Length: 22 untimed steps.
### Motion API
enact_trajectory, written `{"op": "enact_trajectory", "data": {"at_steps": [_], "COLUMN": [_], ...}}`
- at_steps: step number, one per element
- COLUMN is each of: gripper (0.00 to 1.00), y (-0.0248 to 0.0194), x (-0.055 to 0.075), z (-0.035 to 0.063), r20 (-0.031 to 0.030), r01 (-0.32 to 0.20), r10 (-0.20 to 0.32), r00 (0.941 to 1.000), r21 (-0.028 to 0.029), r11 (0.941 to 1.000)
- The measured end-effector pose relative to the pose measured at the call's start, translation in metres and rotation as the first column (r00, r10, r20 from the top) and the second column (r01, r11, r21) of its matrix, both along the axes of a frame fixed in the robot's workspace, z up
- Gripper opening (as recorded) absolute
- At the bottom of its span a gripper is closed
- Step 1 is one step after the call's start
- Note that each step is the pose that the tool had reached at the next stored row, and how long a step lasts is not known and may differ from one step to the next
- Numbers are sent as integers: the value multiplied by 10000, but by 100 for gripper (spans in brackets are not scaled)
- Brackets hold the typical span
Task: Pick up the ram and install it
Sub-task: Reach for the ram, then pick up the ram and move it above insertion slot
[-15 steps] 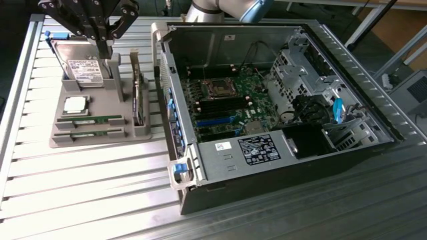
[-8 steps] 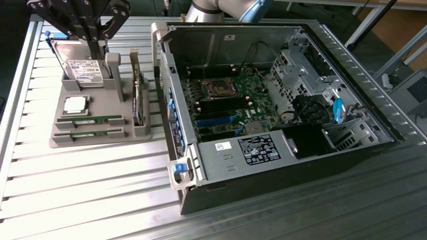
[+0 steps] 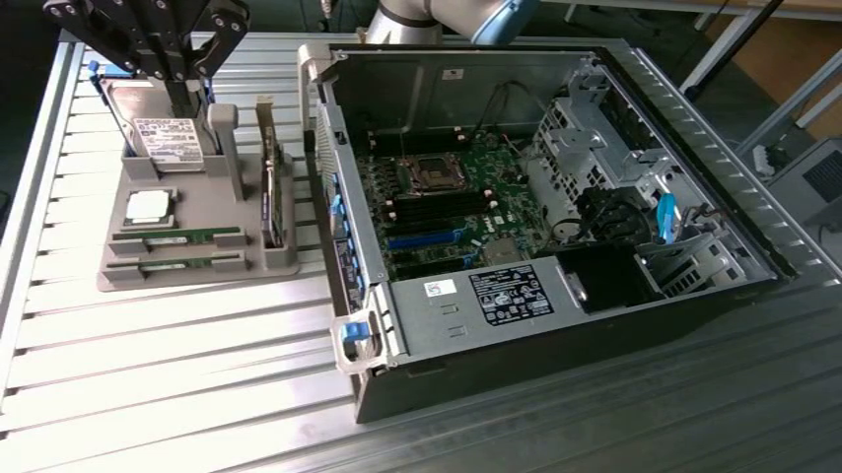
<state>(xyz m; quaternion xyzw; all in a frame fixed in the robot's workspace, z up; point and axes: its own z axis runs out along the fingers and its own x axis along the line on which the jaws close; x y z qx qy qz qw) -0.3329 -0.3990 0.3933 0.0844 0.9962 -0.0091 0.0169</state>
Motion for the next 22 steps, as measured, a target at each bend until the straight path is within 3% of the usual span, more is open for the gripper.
{"op": "enact_trajectory", "data": {"at_steps": [10, 15, 19, 20, 22], "gripper": [9, 9, 9, 9, 9], "y": [0, 0, 0, 0, 0], "x": [0, 0, 0, 0, 0], "z": [0, 0, 0, 0, 0], "r20": [0, 0, -1, -10, -13], "r01": [-8, -432, -923, -1657, -1758], "r10": [8, 432, 923, 1657, 1758], "r00": [10000, 9991, 9957, 9862, 9844], "r21": [0, -3, -7, -75, -91], "r11": [10000, 9991, 9957, 9861, 9844]}}
